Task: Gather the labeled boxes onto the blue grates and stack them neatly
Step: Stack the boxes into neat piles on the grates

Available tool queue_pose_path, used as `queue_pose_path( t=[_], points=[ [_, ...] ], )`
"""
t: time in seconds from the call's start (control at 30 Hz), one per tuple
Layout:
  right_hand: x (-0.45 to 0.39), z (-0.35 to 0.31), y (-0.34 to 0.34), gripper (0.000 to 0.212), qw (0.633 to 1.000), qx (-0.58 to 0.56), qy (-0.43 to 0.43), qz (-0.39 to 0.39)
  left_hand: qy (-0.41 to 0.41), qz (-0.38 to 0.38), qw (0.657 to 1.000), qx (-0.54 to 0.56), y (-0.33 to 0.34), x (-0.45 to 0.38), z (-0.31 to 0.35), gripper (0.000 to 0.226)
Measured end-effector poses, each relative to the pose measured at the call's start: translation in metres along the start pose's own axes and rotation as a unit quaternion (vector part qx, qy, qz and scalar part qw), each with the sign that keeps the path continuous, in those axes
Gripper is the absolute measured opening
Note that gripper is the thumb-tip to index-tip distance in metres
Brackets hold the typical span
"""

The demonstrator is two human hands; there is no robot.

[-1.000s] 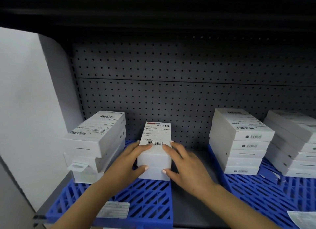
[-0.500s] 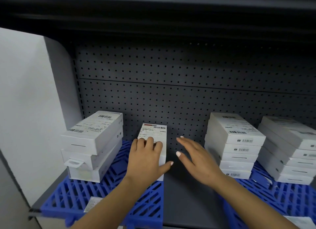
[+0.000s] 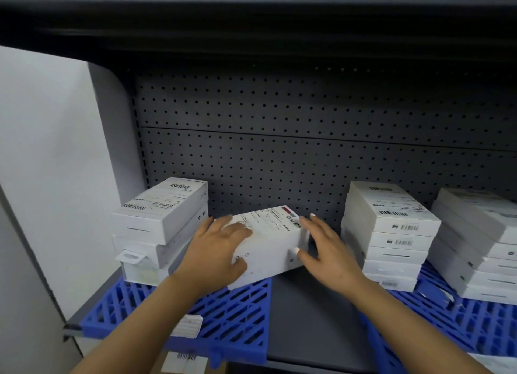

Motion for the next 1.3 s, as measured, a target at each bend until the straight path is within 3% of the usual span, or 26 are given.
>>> queue_pose_path(
  t=[0.27, 0.47, 0.7, 0.87, 0.97, 1.17, 1.3],
  points=[
    [0.034, -0.008, 0.004, 0.075, 0.998, -0.002, -0.063, -0.007, -0.034, -0.014, 0.996, -0.079, 0.0, -0.013, -0.008, 0.068],
    [0.043, -0.013, -0.003, 0.07, 0.994, 0.001, -0.11, -0.002, 0.018, 0.028, 0.997, 0.066, 0.007, -0.021, 0.045, 0.083],
    [0.025, 0.007, -0.015, 0.075, 0.997, -0.023, -0.078, -0.001, -0.009, 0.016, 0.995, 0.097, 0.012, -0.023, 0.059, 0.071],
    [0.012, 0.003, -0.01, 0.071, 0.996, -0.018, -0.076, -0.046, -0.027, -0.007, 0.99, 0.14, 0.009, -0.018, 0.055, 0.056],
    [0.012, -0.001, -0.01, 0.062, 0.994, -0.031, -0.085, -0.057, -0.052, -0.015, 0.991, 0.126, 0.007, -0.012, 0.051, 0.05],
    [0.035, -0.025, -0.006, 0.061, 0.982, -0.047, -0.167, -0.072, -0.181, 0.013, 0.981, 0.075, -0.007, 0.011, 0.033, 0.07],
    [0.047, -0.039, -0.001, 0.065, 0.978, -0.036, -0.197, -0.064, -0.198, -0.001, 0.979, 0.038, -0.008, 0.015, 0.026, 0.071]
  ],
)
Point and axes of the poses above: each hand's wrist, its own x-axis away from the middle knuckle, its own y-axis out of the palm, z = x × y, the point moved 8 cm from there along -x, towards the middle knuckle, and after that the axes turned 6 degrees about y, right-handed, at the moved point
